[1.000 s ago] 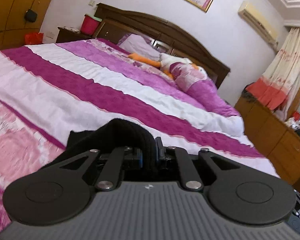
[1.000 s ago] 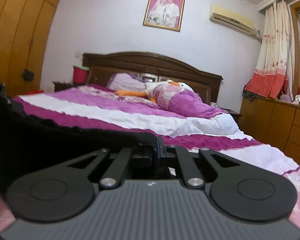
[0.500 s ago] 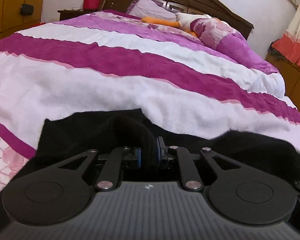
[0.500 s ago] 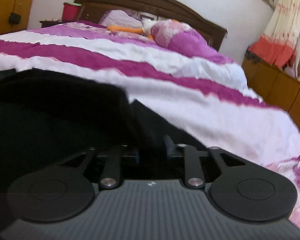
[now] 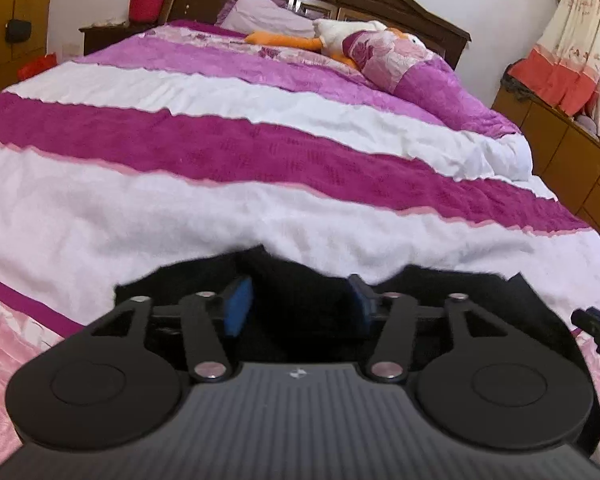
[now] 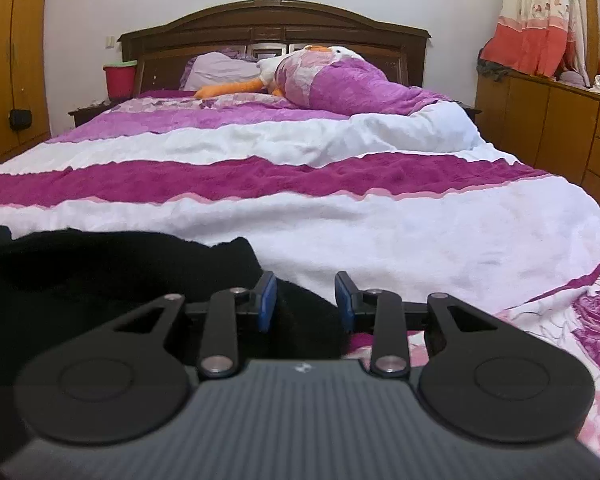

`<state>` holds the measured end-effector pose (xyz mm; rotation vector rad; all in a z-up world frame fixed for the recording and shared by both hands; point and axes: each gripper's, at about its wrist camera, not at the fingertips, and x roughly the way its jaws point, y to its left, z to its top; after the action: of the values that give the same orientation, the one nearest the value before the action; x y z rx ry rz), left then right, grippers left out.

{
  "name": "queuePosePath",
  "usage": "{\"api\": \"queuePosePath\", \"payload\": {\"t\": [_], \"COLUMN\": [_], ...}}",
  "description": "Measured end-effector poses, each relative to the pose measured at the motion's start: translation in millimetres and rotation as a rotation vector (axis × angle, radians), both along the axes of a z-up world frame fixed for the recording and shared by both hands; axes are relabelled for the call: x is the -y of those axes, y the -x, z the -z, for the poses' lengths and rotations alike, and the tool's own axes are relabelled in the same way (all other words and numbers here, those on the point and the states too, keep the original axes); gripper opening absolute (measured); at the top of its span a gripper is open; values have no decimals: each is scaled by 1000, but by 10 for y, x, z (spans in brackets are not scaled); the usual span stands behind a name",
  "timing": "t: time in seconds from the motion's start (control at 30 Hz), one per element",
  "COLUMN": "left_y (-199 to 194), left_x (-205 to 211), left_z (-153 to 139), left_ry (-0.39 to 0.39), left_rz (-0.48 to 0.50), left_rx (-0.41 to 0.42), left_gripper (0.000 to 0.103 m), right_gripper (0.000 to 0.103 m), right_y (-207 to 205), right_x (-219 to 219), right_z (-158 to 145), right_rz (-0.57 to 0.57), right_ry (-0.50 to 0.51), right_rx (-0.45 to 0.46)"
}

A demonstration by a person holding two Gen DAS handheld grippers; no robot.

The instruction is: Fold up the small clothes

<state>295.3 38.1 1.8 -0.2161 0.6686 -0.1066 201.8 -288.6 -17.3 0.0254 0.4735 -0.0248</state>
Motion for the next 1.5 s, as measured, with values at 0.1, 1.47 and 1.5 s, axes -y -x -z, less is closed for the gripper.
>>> {"api": "queuePosePath", "payload": {"t": [0.1, 1.47, 1.5], "left_y": [49, 1276, 1316], "left_x": [-28, -884, -891], "left_z": [-93, 265, 290], "left_ry": [-6, 65, 83], "left_rz": [-16, -40, -36], "left_rx": [2, -127, -135], "left_gripper": [68, 81, 82], "right_gripper": [35, 57, 58], "right_y": [86, 1049, 1122], "right_x": [-12, 507, 515], "right_z": [-28, 198, 231], "right_rz": [-66, -28, -15], "right_ry": [-31, -453, -461], "right_rx": [6, -144, -148]}}
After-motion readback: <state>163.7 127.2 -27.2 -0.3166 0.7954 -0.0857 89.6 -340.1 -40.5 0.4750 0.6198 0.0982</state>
